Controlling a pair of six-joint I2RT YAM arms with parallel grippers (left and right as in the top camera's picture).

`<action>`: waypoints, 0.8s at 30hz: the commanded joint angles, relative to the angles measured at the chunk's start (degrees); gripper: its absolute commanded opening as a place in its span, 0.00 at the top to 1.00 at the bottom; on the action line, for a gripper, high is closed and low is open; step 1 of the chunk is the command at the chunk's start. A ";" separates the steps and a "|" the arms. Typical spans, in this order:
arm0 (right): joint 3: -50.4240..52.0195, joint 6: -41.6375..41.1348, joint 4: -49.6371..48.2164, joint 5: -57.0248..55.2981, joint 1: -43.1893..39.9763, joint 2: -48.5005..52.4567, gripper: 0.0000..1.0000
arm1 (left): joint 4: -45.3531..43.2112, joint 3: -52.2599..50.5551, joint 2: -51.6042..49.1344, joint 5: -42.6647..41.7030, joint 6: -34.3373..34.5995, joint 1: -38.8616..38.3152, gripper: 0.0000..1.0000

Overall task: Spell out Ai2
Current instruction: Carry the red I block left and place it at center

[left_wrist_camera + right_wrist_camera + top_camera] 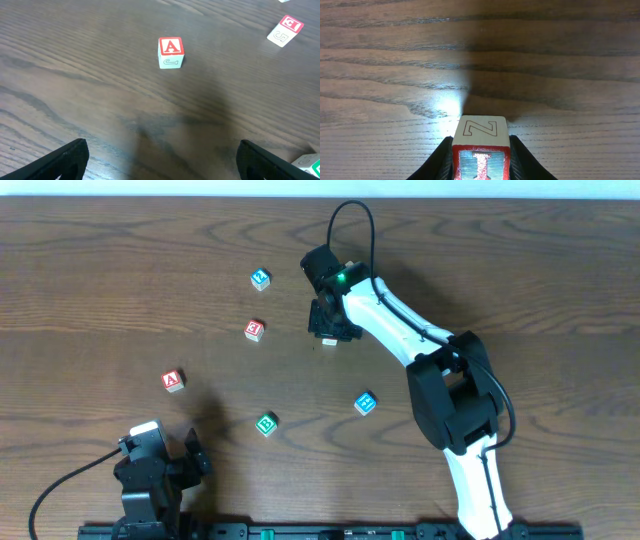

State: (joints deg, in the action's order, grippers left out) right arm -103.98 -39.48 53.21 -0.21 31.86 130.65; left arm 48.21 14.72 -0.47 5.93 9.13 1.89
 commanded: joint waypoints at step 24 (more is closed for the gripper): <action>-0.26 -0.68 0.20 -0.83 1.09 0.94 0.63 | 3.39 -0.74 0.26 -0.24 -0.57 0.33 0.05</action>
State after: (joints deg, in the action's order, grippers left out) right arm -103.98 -39.57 53.30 -0.47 32.12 130.87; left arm 48.21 14.72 -0.47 5.93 9.13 1.89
